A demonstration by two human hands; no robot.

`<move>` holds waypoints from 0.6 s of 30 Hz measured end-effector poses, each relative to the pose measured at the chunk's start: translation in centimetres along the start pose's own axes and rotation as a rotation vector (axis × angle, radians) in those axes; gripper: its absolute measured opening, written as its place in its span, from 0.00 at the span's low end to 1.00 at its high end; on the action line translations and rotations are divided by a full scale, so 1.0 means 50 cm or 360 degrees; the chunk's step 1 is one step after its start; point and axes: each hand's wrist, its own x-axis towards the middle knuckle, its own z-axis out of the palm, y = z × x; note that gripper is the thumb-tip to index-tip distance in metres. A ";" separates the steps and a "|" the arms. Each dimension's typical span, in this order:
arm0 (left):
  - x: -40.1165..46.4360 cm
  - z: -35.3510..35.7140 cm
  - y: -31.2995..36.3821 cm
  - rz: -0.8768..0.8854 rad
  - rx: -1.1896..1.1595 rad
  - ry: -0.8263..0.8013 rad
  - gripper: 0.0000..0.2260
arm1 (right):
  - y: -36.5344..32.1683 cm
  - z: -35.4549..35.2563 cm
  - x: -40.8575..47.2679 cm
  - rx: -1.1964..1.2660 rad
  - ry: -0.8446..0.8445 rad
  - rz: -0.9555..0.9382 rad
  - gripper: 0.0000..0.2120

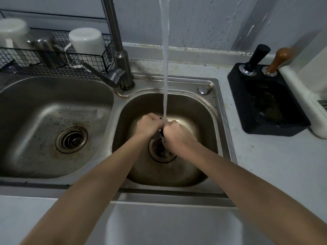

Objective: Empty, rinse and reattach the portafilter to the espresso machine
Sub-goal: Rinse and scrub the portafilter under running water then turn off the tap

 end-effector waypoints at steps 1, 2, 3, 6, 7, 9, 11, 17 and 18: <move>0.003 0.001 0.003 -0.0072 -0.0001 -0.0014 0.05 | 0.002 0.001 -0.003 -0.0048 0.0023 -0.0017 0.21; 0.004 0.003 0.005 -0.0087 -0.0023 -0.0015 0.05 | 0.006 0.001 -0.005 -0.0102 0.0050 -0.0043 0.22; 0.005 0.003 0.004 -0.0063 -0.0081 0.0004 0.04 | 0.008 0.000 -0.005 -0.0135 0.0079 -0.0066 0.21; -0.003 0.001 0.003 0.0038 -0.0323 0.0182 0.06 | 0.014 -0.019 0.005 -0.0021 0.0048 0.0011 0.14; -0.007 0.000 0.000 0.0078 -0.0388 0.0239 0.08 | 0.020 -0.028 0.011 0.0078 -0.0050 0.0077 0.10; -0.013 0.002 -0.008 0.0148 -0.0534 0.0302 0.09 | 0.036 -0.045 0.021 0.0361 -0.0334 0.0143 0.06; -0.021 0.010 -0.022 0.0141 -0.0564 0.0323 0.08 | 0.048 -0.051 0.023 0.0533 -0.0562 0.0144 0.07; -0.012 0.055 -0.035 -0.0183 -0.0069 0.0241 0.20 | 0.041 -0.015 -0.015 -0.0284 -0.0224 -0.0082 0.10; -0.009 0.059 -0.033 -0.0252 -0.0109 0.0167 0.22 | 0.041 -0.008 -0.021 -0.0362 -0.0124 -0.0143 0.10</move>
